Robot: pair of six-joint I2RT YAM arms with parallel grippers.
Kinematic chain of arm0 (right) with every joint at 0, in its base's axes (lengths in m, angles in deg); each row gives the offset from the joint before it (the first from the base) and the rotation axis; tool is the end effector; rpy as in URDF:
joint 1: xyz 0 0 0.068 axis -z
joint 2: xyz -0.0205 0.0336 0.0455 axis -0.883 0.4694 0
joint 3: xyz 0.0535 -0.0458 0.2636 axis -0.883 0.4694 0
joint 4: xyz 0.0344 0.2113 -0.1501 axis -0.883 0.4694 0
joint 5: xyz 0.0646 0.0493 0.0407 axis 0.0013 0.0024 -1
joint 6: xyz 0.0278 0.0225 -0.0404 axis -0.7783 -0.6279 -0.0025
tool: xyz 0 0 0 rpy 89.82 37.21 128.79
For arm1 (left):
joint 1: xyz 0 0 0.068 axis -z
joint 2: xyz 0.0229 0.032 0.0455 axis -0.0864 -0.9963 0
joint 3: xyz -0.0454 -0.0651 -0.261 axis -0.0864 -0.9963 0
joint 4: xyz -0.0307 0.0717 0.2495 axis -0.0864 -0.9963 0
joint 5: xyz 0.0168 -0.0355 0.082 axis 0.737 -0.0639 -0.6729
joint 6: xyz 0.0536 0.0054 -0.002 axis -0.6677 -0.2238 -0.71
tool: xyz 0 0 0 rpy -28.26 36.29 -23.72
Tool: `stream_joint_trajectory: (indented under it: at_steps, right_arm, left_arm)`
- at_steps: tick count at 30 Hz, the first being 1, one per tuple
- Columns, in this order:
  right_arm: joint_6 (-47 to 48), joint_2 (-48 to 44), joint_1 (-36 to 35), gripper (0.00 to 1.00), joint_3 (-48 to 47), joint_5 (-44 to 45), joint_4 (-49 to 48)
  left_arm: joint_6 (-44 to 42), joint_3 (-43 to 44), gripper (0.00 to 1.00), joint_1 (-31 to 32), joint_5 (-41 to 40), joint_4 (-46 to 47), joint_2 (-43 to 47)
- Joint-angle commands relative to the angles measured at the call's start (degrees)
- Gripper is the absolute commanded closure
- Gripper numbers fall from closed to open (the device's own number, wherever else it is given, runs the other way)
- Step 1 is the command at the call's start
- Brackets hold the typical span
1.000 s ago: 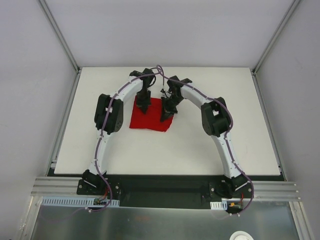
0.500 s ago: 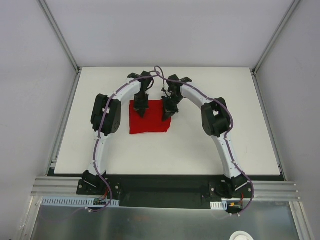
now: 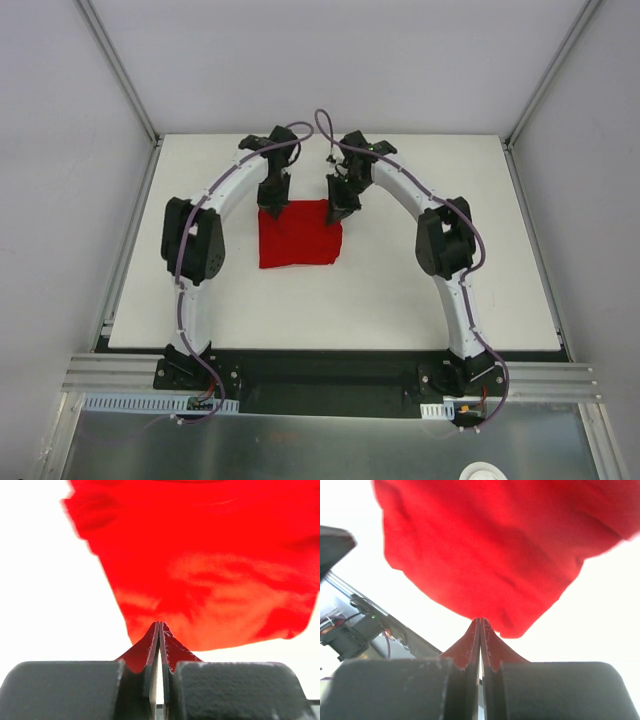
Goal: Fold and stack the t-shirts
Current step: Smooth out wrinkles on the folded tshirt
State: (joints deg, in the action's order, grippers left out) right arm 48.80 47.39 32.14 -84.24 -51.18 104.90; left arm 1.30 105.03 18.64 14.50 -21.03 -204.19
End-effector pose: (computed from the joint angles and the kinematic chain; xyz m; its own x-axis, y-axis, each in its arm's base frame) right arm 0.4214 0.2614 0.2070 -0.8422 -0.4139 -0.3455 -0.5365 0.7070 0.4608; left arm 0.4113 -0.1785 0.2275 -0.9501 0.0967 -0.2966 0.1193 0.9911 -0.0592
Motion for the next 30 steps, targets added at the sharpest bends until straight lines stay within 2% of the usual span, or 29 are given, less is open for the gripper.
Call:
stream_joint_trajectory:
  at_steps: [1,6,12,16,25,27,28,29,30]
  right_arm:
    - [0.9,-10.1,1.4,0.99,-2.3,3.4,-1.5]
    - [0.4,-12.3,5.2,0.99,1.0,5.8,-2.4]
    - [2.2,-10.6,8.9,0.99,1.9,8.3,0.8]
    - [2.5,-9.6,11.3,1.0,2.5,14.1,4.9]
    - [3.5,-12.7,14.7,0.98,4.6,17.6,5.5]
    - [3.5,-13.0,15.1,0.82,3.0,17.8,6.5]
    - [3.5,-13.0,15.3,0.69,2.3,18.3,7.1]
    - [3.6,-13.1,15.4,0.28,1.6,18.8,7.7]
    - [3.5,-13.2,15.5,0.1,-0.9,20.0,9.6]
  left_arm:
    - [-1.1,0.3,1.0,-0.2,-6.4,-0.9,13.8]
    - [-0.2,-3.2,1.0,-5.1,-9.8,-3.2,18.5]
    - [-2.2,-11.6,1.0,-14.0,-9.8,-3.8,16.2]
    - [-3.5,-13.5,1.0,-16.3,-10.8,-3.3,14.5]
    - [-3.6,-9.6,1.0,-16.6,-7.0,-2.4,14.3]
    - [-3.6,-7.7,0.93,-16.6,-6.3,-3.0,14.3]
    - [-4.0,-6.5,0.84,-16.7,-5.4,-3.2,14.5]
    - [-4.5,-5.7,0.67,-16.7,-5.0,-3.4,14.8]
    - [-4.8,-4.9,0.15,-16.5,-4.7,-3.7,15.1]
